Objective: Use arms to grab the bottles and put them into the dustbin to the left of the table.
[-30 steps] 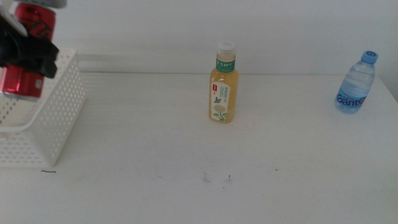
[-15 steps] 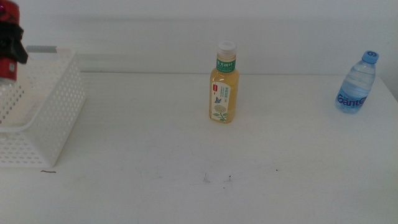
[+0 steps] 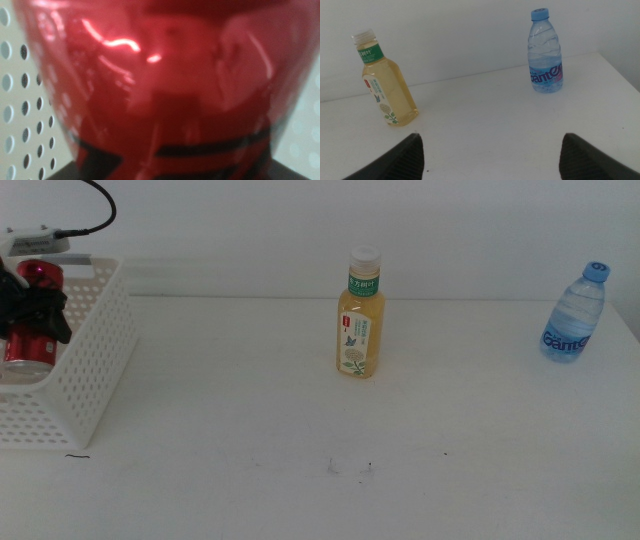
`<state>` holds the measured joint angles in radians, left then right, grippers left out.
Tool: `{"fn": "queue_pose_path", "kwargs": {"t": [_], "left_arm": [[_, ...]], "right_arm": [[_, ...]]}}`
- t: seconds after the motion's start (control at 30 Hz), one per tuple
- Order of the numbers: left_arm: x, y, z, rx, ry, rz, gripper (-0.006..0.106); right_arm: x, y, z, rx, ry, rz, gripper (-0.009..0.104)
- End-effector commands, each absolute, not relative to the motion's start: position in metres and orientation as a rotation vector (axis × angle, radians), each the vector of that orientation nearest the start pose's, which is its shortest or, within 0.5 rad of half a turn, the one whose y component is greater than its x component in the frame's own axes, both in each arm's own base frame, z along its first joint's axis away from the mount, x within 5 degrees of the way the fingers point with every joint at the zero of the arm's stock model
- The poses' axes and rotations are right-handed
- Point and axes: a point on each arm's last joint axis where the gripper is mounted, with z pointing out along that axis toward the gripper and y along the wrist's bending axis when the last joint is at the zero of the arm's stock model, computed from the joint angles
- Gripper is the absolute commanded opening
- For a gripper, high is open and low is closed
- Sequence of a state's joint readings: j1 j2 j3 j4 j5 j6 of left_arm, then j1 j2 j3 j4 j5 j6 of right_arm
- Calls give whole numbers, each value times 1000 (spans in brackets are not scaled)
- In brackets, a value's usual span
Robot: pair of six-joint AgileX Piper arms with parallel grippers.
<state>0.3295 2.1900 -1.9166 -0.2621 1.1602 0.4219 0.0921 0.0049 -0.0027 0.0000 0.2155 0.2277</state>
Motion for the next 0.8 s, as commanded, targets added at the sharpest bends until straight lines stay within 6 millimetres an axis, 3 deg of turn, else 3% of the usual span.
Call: {"fn": "queue_pose_path", "kwargs": {"t": [0.0, 0.1, 0.37, 0.53, 0.77], "left_arm": [[451, 129, 229, 29, 2789, -204, 12], [451, 130, 229, 47, 2787, -196, 29], [447, 129, 236, 14, 2816, -206, 94], [437, 118, 275, 47, 2771, -154, 94], [392, 61, 346, 132, 2622, -106, 94]], "right_arm": [[56, 5, 195, 108, 1689, 221, 86], [56, 5, 195, 108, 1689, 221, 86], [56, 5, 195, 108, 1689, 221, 86], [56, 5, 195, 108, 1689, 221, 86], [56, 5, 195, 108, 1689, 221, 86]]}}
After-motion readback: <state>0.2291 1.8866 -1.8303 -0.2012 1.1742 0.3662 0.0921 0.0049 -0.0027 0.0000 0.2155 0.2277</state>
